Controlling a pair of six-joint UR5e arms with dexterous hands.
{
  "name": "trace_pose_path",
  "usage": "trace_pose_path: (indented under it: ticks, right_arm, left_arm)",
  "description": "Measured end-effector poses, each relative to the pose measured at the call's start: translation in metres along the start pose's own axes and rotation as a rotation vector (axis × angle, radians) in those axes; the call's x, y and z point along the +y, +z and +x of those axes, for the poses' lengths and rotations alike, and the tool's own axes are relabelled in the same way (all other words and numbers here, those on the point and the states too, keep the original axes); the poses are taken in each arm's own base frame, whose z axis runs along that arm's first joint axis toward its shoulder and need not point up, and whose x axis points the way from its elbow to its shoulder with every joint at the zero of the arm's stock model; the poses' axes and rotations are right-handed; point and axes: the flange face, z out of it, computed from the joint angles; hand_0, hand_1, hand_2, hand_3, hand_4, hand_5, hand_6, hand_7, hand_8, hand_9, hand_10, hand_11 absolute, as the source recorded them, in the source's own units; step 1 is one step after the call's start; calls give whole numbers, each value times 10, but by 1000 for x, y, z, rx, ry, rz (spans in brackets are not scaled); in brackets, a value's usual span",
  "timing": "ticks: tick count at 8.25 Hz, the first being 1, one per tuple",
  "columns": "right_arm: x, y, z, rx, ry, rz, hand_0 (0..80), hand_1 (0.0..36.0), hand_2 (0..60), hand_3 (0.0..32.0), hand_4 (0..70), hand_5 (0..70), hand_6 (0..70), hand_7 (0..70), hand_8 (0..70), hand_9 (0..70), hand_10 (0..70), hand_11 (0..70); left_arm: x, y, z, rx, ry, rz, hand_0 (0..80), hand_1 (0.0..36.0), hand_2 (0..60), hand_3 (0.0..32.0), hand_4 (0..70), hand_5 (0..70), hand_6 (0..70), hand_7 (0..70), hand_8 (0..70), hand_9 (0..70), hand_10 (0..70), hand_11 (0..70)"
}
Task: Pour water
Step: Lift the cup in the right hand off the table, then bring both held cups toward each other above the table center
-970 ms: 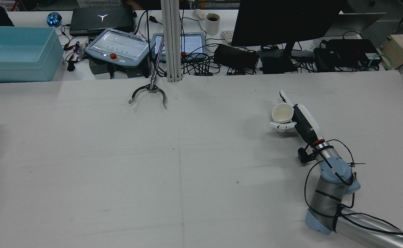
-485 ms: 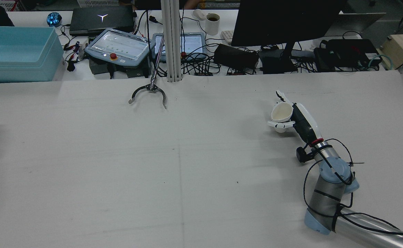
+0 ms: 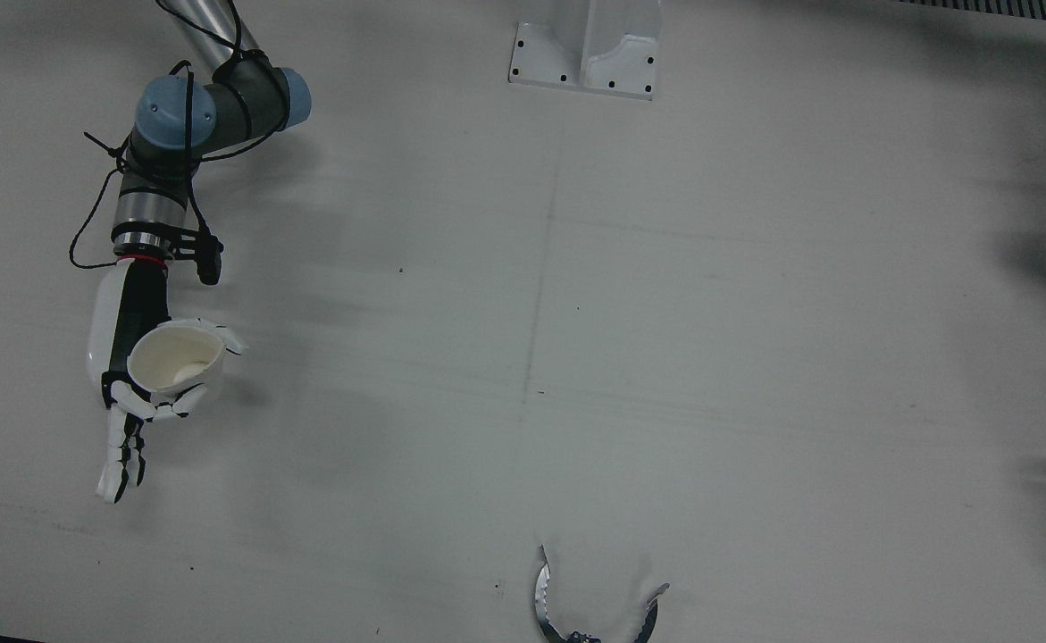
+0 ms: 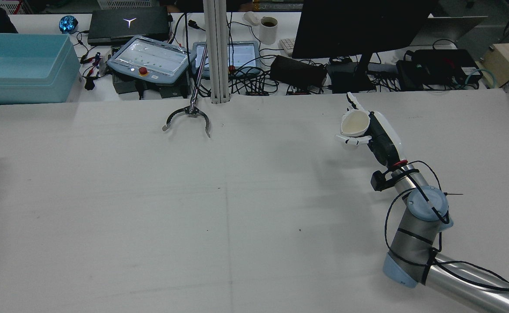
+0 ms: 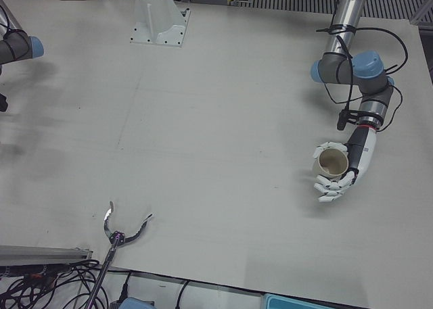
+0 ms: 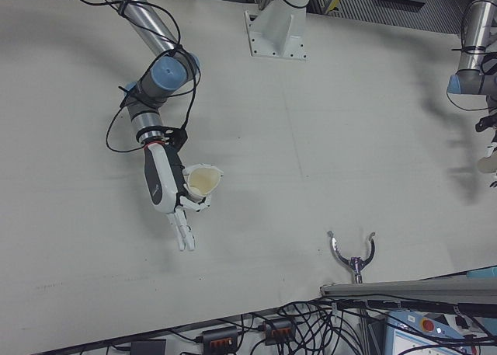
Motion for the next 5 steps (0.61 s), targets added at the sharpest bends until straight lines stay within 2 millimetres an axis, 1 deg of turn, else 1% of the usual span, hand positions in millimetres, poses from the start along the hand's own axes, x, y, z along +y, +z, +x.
trace_pose_path:
  ticks: [1, 2, 3, 4, 5]
  right_arm:
    - [11, 8, -17, -29, 14, -17, 479, 177, 419, 0, 699, 700, 65, 73, 3, 0, 59, 88]
    - [18, 14, -30, -49, 20, -26, 477, 206, 560, 0, 700, 700, 73, 86, 4, 3, 63, 94]
    - [22, 18, -42, -64, 20, -28, 479, 212, 564, 0, 700, 700, 73, 92, 4, 4, 64, 96]
    - [27, 21, -53, -74, 16, -25, 479, 215, 568, 0, 686, 700, 73, 92, 4, 4, 64, 97]
    - [33, 23, -65, -84, 12, -22, 479, 215, 566, 0, 678, 700, 73, 88, 4, 3, 66, 100]
  left_arm:
    - [8, 6, 1, 3, -4, -15, 490, 360, 600, 0, 413, 700, 324, 411, 173, 250, 143, 225]
    - [23, 15, 2, 3, -7, -35, 490, 360, 600, 0, 425, 700, 329, 415, 175, 252, 144, 227]
    - [48, 32, -4, -12, -13, -65, 496, 360, 600, 0, 444, 700, 334, 421, 176, 253, 144, 227]
    - [82, 57, -16, -47, -23, -108, 498, 360, 600, 0, 446, 700, 333, 421, 175, 252, 143, 226]
    - [124, 87, -34, -90, -38, -159, 499, 360, 600, 0, 454, 700, 336, 423, 177, 254, 144, 227]
